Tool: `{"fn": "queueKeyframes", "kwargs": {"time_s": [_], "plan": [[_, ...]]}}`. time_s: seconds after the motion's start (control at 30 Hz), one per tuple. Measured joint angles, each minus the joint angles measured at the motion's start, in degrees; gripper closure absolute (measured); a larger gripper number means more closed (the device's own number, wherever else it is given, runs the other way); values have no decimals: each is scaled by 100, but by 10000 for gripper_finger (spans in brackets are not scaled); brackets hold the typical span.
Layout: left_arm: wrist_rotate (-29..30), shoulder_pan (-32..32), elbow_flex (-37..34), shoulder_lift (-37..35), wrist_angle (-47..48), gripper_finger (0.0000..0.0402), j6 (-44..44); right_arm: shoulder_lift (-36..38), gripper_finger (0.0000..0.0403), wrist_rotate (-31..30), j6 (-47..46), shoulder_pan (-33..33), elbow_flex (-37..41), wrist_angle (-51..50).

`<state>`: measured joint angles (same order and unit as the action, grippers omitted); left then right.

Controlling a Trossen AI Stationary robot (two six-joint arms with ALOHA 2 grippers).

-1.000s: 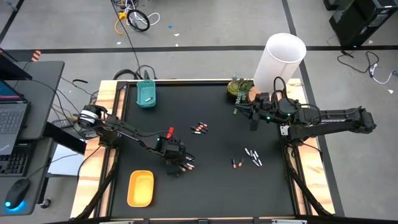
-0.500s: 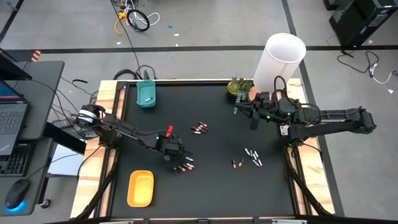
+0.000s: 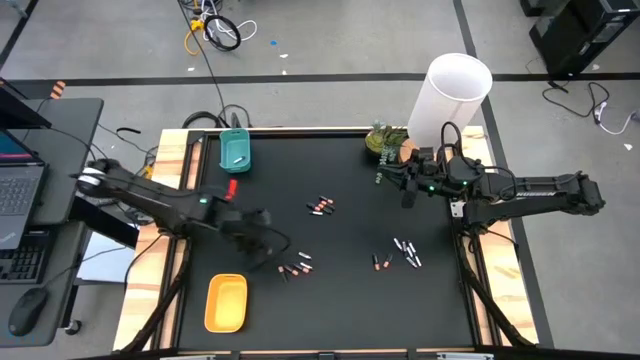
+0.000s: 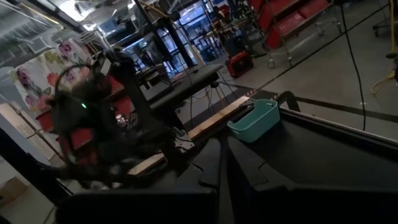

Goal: Sort batteries
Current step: Put the black battery into the yellow bin

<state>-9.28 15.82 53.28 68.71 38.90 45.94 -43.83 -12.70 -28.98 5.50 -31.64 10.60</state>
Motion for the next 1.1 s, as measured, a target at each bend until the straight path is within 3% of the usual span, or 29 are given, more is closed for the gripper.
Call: {"fn": "queueKeyframes", "kwargs": {"time_s": [0.13, 0.23, 0.37, 0.5, 0.6, 0.83, 1.1], "plan": [[-1221, 652, 0, -520, 131, 350, 1403, 0, 389, -23, 90, 36, 0, 3], [-1484, 1284, 0, -606, 285, 350, 2228, 0, 389, -30, 199, 81, 0, 11], [-1357, 1967, -159, -521, 416, 350, 2832, 0, 389, -30, 337, 148, 0, 129], [-520, 2335, -472, -329, 418, 340, 3178, -2, 389, -30, 412, 206, -2, 267], [-225, 2406, -737, -156, 199, 335, 3271, -2, 389, -30, 386, 221, -2, 345], [-119, 2406, -1327, 376, -1410, 334, 3290, -2, 389, -30, 318, 221, -2, 427], [-71, 2406, -1419, 954, -1349, 333, 3586, -2, 389, -30, 303, 221, -2, 435]]}}
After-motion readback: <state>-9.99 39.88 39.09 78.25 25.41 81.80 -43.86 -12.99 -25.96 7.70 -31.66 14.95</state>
